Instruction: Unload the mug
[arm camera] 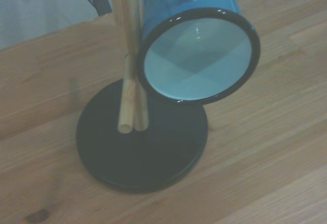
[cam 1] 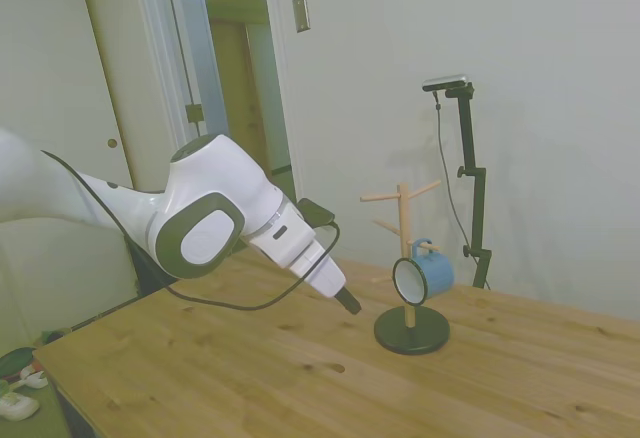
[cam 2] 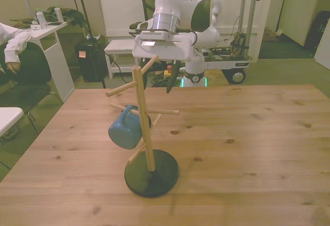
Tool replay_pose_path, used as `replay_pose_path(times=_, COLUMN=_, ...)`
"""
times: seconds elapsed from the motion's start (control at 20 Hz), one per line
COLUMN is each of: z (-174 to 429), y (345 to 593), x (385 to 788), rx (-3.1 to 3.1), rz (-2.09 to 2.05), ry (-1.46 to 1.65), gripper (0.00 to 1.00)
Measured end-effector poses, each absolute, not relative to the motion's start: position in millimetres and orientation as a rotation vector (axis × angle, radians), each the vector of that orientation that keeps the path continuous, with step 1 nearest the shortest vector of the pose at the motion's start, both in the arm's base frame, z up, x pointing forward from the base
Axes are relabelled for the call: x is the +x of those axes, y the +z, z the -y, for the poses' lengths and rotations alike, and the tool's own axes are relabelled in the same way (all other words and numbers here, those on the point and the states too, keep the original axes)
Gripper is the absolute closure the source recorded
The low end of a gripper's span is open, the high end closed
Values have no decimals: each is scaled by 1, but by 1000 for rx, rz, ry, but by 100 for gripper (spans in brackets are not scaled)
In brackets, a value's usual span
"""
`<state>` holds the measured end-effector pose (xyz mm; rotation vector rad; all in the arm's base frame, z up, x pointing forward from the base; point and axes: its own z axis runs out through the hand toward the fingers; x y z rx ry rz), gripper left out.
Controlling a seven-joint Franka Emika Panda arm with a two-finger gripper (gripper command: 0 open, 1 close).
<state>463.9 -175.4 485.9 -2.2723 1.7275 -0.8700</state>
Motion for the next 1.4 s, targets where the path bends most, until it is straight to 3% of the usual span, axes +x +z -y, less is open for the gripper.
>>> replay_pose_path(times=0.9, z=230, y=479, x=499, rx=-2132, rz=-1858, ry=-1068, gripper=0)
replay_pose_path(times=1.4, z=226, y=480, x=525, rx=-2199, rz=-1835, ry=-1161, gripper=0)
